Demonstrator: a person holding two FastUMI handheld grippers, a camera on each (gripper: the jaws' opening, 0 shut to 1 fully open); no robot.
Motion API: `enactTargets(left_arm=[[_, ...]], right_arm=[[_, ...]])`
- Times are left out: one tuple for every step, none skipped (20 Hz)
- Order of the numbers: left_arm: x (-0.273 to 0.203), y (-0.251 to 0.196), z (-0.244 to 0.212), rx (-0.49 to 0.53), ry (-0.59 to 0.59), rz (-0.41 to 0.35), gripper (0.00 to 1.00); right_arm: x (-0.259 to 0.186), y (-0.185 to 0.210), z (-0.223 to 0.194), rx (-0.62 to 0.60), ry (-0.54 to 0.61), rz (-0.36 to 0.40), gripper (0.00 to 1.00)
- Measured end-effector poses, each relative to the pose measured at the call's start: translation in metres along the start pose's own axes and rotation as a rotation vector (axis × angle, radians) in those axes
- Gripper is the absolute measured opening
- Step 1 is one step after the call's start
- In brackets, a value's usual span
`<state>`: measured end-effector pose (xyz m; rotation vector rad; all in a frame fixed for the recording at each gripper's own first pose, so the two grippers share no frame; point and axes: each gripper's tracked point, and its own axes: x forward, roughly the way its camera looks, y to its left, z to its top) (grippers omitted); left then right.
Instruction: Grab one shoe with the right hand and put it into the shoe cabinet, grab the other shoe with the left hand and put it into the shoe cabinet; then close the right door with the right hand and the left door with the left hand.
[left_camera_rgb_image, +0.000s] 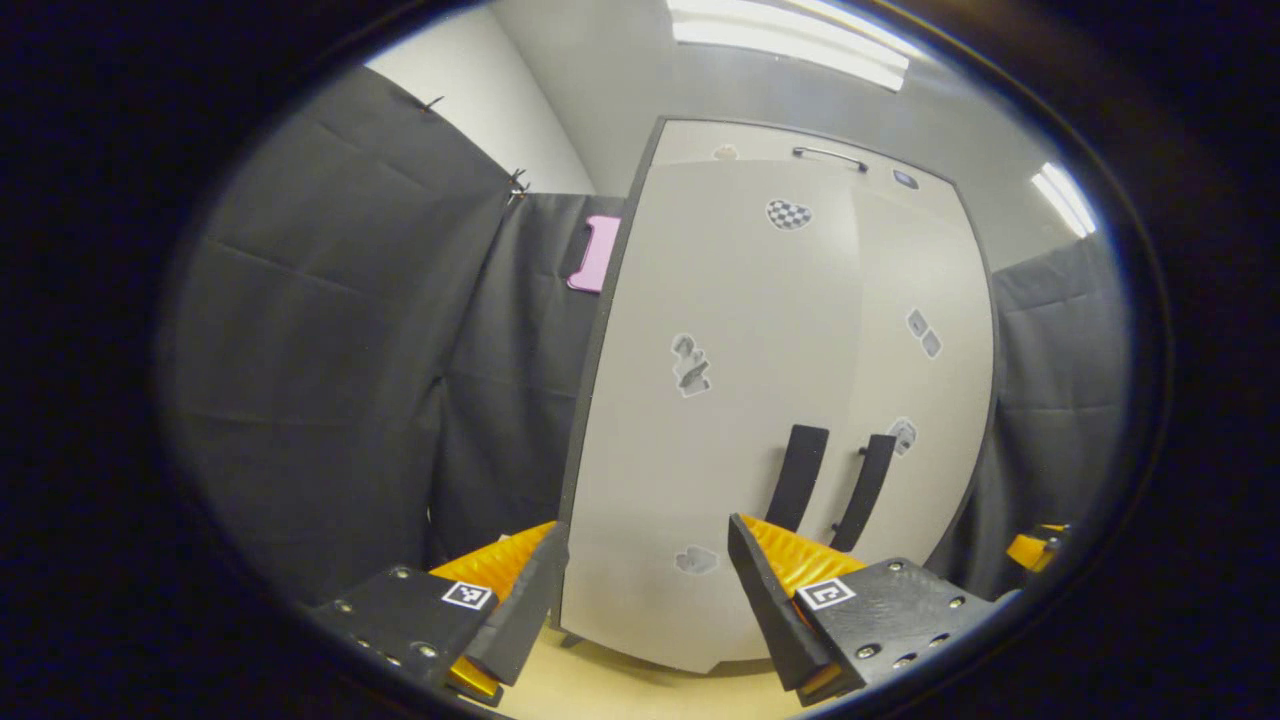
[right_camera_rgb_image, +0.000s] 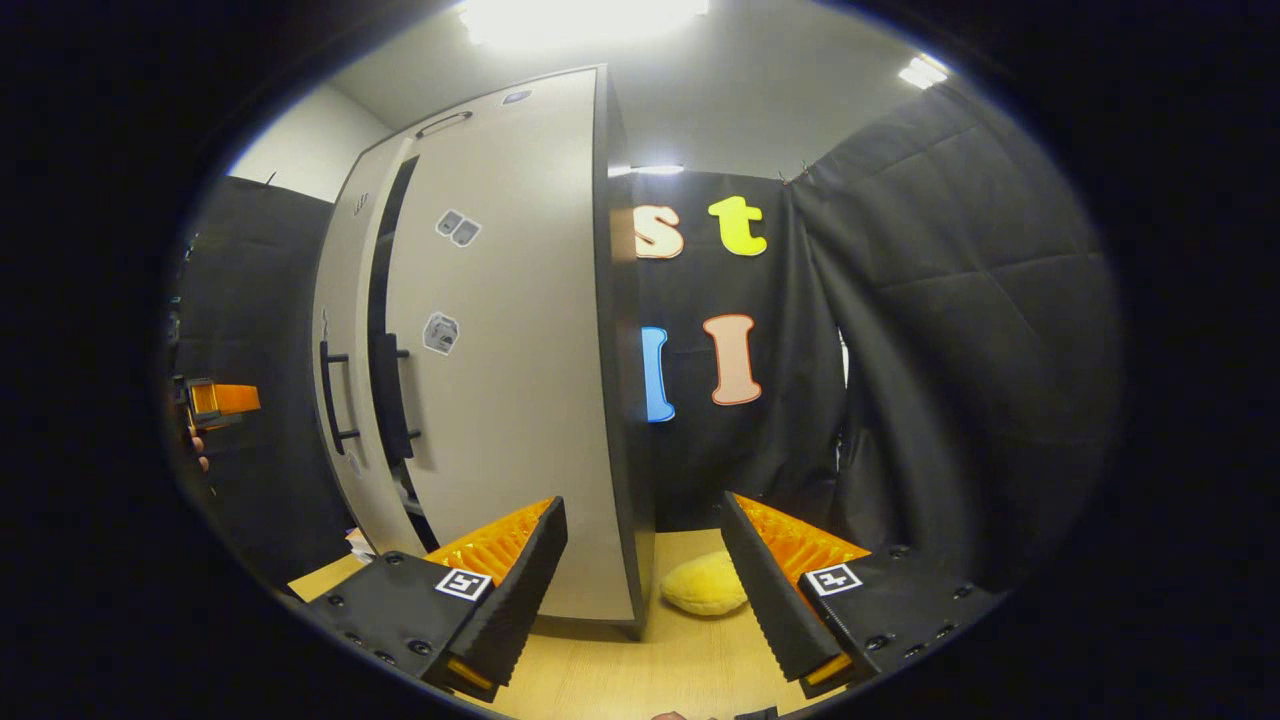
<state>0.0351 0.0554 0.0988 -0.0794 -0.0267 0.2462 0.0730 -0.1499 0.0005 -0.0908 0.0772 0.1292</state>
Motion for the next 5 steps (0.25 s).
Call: enactTargets(left_arm=[[0.0,0.004,-0.002,0.019,-0.008,-0.002,0.98],[-0.001,0.008,-0.007,0.028,-0.002,-0.005,0.98],[-0.001,0.013,-0.013,0.033,0.011,-0.005,0.94],[-0.004,0.02,-0.019,0.031,0.02,-0.005,0.94],[-0.004,0.024,-0.024,0.019,0.026,-0.013,0.98]], right_arm=[[0.001,0.006,0.003,-0.006,-0.007,0.002,0.98],[0.0,0.011,0.005,-0.012,-0.008,0.001,0.98],[0.001,0.015,0.004,-0.02,-0.004,-0.004,0.98],[0.0,0.019,0.006,-0.027,-0.005,-0.01,0.98],[0.0,0.022,0.009,-0.034,-0.009,-0.015,0.92]])
